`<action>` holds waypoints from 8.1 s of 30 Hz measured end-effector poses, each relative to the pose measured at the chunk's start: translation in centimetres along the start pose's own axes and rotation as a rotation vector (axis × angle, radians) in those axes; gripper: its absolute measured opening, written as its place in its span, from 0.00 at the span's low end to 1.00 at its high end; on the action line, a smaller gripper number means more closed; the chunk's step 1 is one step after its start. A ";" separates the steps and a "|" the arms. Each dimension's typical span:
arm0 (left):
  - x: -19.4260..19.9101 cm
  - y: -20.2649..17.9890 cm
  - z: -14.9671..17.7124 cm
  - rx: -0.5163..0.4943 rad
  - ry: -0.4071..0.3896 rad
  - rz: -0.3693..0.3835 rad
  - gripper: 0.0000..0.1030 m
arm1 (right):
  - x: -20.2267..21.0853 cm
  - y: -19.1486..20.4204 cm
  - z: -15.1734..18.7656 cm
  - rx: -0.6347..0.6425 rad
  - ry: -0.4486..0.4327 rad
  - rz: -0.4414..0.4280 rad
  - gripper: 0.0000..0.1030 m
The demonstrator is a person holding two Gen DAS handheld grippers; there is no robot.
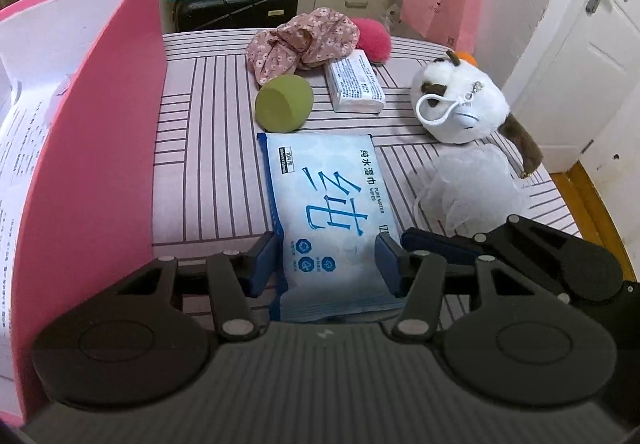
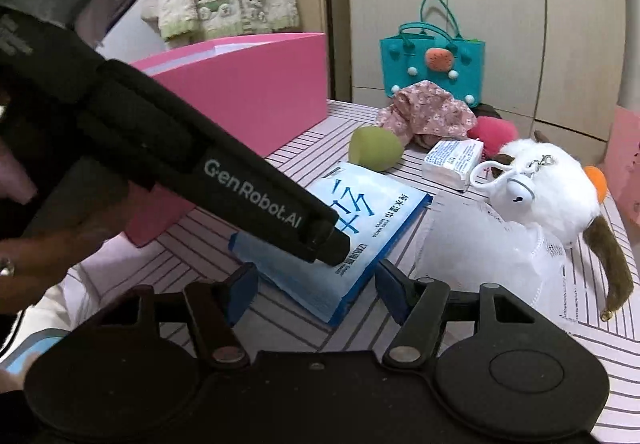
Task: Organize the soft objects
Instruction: 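Close the right tool on the edge of the blue-and-white wet-wipes pack, then lift the wet-wipes pack with the right tool and carry it over the box, then lower the wet-wipes pack into the box beside the plush and release, then withdraw the open right tool from the box back over the table, then close the left tool on the green egg sponge while the right tool closes on the orange egg sponge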
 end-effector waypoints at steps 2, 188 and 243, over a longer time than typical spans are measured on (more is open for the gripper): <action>0.0 0.0 0.1 0.007 -0.010 -0.002 0.49 | -0.3 0.1 -0.2 0.000 0.003 -0.003 0.72; 18.3 -6.2 0.7 -0.405 0.062 0.141 0.57 | 14.4 -5.6 -6.9 0.027 0.086 -0.117 0.55; -5.2 -2.2 -6.3 -0.035 -0.324 -0.251 0.83 | -6.0 -26.7 0.6 -0.260 0.014 0.041 0.72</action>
Point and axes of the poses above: each gripper's, at about its wrist camera, not at the fingertips, and x roughly against the way its jaws point, y to its left, z to its underside, the point moved 4 cm from there along -x, roughly the way its jaws point, and after that the axes turned 10 degrees about x, right-handed, at the moved point
